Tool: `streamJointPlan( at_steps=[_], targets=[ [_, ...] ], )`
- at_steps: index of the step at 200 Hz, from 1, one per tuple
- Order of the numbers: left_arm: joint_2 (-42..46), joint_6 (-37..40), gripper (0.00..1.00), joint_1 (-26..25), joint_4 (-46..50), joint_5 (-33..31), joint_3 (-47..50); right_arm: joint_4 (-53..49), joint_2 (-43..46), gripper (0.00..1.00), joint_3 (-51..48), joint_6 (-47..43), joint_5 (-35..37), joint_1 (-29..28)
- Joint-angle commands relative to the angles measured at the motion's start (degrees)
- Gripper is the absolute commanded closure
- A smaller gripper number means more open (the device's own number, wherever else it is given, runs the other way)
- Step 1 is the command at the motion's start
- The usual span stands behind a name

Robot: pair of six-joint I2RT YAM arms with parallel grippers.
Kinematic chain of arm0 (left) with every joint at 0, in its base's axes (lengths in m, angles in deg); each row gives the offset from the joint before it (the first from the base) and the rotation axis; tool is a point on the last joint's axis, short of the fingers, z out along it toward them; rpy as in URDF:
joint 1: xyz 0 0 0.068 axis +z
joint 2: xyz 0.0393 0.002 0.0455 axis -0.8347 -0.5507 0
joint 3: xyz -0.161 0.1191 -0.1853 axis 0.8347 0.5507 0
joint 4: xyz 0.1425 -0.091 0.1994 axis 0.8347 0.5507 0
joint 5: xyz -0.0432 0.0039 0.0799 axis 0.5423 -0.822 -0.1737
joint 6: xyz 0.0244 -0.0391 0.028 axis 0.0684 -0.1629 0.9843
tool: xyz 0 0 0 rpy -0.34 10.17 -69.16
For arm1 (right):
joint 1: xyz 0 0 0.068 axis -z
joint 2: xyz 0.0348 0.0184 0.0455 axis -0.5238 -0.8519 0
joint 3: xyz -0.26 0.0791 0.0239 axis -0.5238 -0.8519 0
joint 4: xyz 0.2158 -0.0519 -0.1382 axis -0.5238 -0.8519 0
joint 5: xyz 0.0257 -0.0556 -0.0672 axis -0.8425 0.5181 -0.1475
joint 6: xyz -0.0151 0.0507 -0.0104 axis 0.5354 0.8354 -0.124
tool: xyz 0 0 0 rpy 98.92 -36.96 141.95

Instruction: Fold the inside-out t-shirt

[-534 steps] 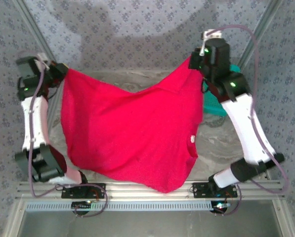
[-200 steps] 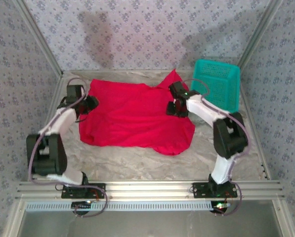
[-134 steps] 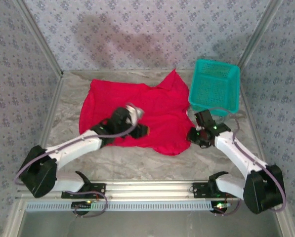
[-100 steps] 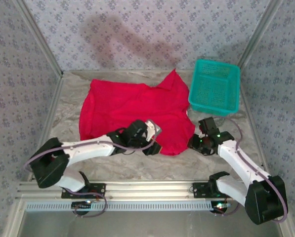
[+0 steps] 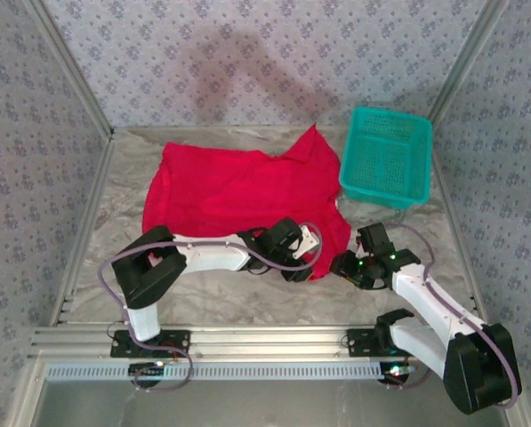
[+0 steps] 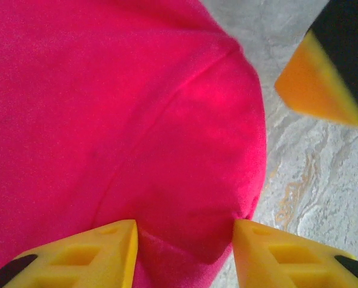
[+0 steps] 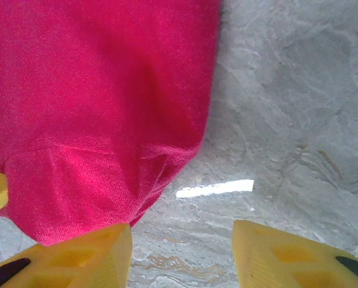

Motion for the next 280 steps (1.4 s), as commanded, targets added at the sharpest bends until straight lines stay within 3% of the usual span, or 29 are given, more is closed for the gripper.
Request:
streamJointPlan(
  at_steps=[1, 25, 53, 64, 89, 131, 164, 186, 204, 235, 280],
  targets=[
    [-1.2, 2.0, 0.67, 0.2, 3.9, 0.7, -3.6, 3.4, -0.4, 0.48, -0.5, 2.5, -1.1, -0.4],
    [-1.4, 0.1, 0.91, 1.4, 7.3, 2.7, -5.3, 7.1, -2.7, 0.48, -0.2, 4.2, -0.4, -0.5],
    [1.1, -2.9, 1.00, 3.2, 6.3, 4.1, -4.6, 10.3, -7.5, 0.54, 2.4, 5.2, 1.6, -0.4],
    [1.9, -3.4, 1.00, 3.7, 6.1, 4.4, -4.5, 10.8, -9.3, 0.62, 4.0, 5.4, 1.9, -0.3],
    [3.2, -4.7, 1.00, 4.6, 5.7, 4.5, -4.0, 9.7, -11.5, 1.00, 7.8, 5.3, 2.1, -0.4],
    [6.0, -10.8, 1.00, 8.9, -0.9, 4.3, -0.8, 6.7, -12.2, 1.00, 14.2, 5.1, 4.5, -0.3],
    [3.9, -15.9, 1.00, 12.1, -5.4, 6.6, -2.9, 7.1, -20.1, 1.00, 20.6, 2.3, 5.3, 0.2],
    [1.2, -19.8, 1.00, 13.4, -6.8, 8.9, -4.6, 3.4, -22.3, 0.72, 24.0, -0.5, 4.1, -0.1],
    [0.4, -21.9, 1.00, 13.8, -7.1, 8.9, -5.3, 3.0, -19.6, 0.58, 22.8, 0.1, 3.5, -2.9],
    [0.0, -22.7, 1.00, 13.9, -7.1, 8.8, -5.9, 6.1, -17.1, 0.50, 19.2, 4.7, 5.5, -10.1],
    [0.7, -23.4, 1.00, 14.6, -5.8, 9.0, -6.1, 10.5, -25.6, 0.49, 19.3, 8.0, 10.0, -15.2]
  ],
)
